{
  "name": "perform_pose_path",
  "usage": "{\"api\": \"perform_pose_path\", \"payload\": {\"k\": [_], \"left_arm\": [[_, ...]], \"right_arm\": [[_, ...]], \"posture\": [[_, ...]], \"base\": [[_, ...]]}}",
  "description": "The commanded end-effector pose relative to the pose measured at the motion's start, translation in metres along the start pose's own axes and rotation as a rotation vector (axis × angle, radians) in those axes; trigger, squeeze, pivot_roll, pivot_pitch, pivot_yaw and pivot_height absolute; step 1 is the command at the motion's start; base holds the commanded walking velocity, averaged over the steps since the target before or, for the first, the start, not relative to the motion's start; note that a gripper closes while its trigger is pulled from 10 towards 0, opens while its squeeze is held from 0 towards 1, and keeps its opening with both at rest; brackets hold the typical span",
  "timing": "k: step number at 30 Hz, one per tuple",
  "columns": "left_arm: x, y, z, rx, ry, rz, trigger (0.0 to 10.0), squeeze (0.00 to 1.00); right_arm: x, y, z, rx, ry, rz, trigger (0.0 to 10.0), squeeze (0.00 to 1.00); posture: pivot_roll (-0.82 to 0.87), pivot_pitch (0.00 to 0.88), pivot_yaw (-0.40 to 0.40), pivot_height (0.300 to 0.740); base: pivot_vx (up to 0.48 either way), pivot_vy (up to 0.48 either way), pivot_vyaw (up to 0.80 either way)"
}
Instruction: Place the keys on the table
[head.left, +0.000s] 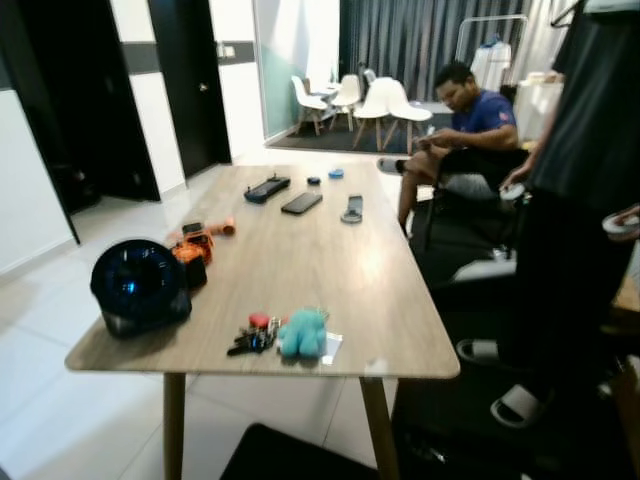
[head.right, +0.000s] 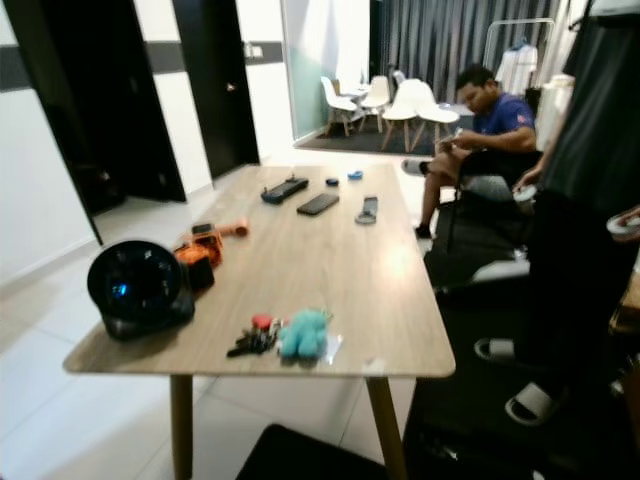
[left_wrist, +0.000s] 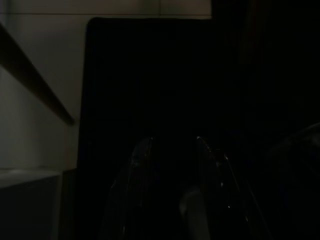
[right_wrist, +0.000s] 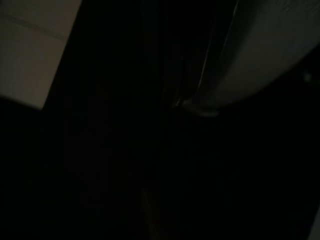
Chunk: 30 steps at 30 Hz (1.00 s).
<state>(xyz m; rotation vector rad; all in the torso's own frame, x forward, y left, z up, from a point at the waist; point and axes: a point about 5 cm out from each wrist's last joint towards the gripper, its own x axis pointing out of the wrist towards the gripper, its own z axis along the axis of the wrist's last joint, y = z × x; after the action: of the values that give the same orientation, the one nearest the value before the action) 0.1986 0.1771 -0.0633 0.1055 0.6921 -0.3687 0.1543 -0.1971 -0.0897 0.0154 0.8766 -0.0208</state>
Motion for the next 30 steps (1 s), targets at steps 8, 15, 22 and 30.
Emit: {"api": "perform_pose_path", "payload": {"k": [8,15,22,30], "left_arm": [[-0.0038,0.0026,-0.0065,0.000,0.021,0.003,10.0,0.00],[-0.0039,0.0031,-0.0061,0.002,0.020,0.004,10.0,0.00],[-0.0026,0.0021,-0.0043,0.011,0.018,0.003,10.0,0.00],[-0.0026,0.0020,-0.0039,0.017,0.015,0.002,10.0,0.00]], "right_arm": [[-0.0002,0.0079,-0.0037,0.013,0.007,0.015,10.0,0.00],[-0.0001,0.0089,-0.0034,0.011,0.005,0.017,10.0,0.00],[0.0001,0.0102,-0.0032,0.004,0.004,0.021,10.0,0.00],[0.0002,0.0109,-0.0031,0.001,0.003,0.022,10.0,0.00]], "posture": [[0.05,0.043,0.029,0.740],[0.05,0.043,0.030,0.740],[0.05,0.042,0.031,0.740],[0.05,0.041,0.032,0.740]], "base": [[-0.375,0.000,0.00],[-0.374,0.000,0.00],[-0.053,0.000,0.00],[0.000,0.000,0.00]]}}
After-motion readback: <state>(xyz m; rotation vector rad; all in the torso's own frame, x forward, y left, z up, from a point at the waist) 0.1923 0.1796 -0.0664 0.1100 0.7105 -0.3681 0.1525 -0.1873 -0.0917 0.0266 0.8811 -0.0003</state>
